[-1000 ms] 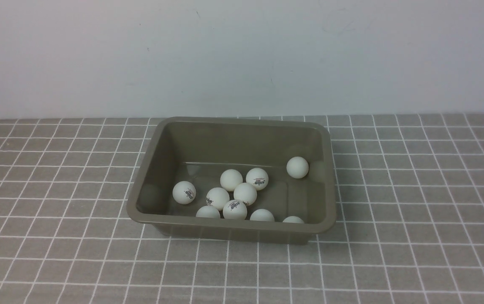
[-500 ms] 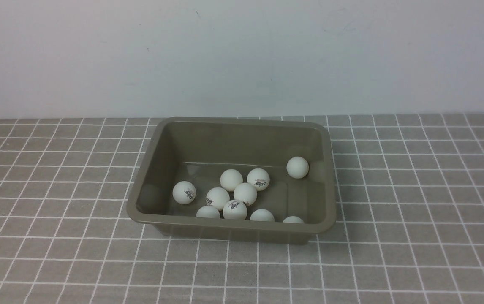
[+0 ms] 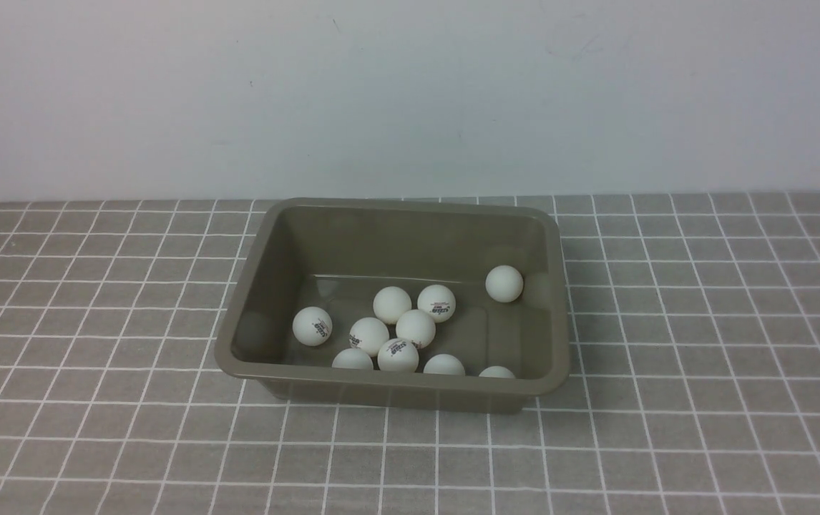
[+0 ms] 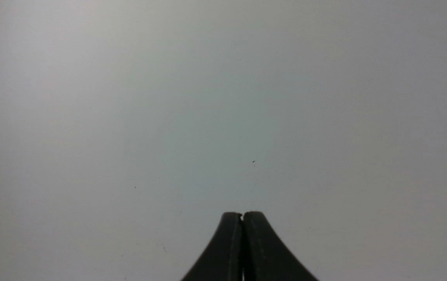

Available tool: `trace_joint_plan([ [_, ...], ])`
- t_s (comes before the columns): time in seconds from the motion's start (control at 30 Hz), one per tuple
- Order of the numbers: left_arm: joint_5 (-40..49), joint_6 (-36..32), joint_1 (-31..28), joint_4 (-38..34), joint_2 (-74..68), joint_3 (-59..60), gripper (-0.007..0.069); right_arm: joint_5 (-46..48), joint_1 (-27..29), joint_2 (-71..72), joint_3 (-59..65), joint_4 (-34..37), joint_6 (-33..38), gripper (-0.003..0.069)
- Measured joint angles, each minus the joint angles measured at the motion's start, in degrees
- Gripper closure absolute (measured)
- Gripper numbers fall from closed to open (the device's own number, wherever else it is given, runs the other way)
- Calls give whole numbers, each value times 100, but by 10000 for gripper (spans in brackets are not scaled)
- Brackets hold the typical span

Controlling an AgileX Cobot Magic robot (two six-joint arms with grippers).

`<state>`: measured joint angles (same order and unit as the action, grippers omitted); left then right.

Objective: Put the table tennis balls into the box on the grey coffee tablecloth.

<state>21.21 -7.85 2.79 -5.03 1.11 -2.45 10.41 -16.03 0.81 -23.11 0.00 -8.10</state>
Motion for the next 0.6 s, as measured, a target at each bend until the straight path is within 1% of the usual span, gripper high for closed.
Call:
trace_joint_plan([
  [0.07,-45,259,0,226,0,293,629,0,0,0,0,0,0,672],
  [0.17,4,394,0,317,0,399,629,0,0,0,0,0,0,672],
  [0.6,24,410,0,330,0,399,629,0,0,0,0,0,0,672],
])
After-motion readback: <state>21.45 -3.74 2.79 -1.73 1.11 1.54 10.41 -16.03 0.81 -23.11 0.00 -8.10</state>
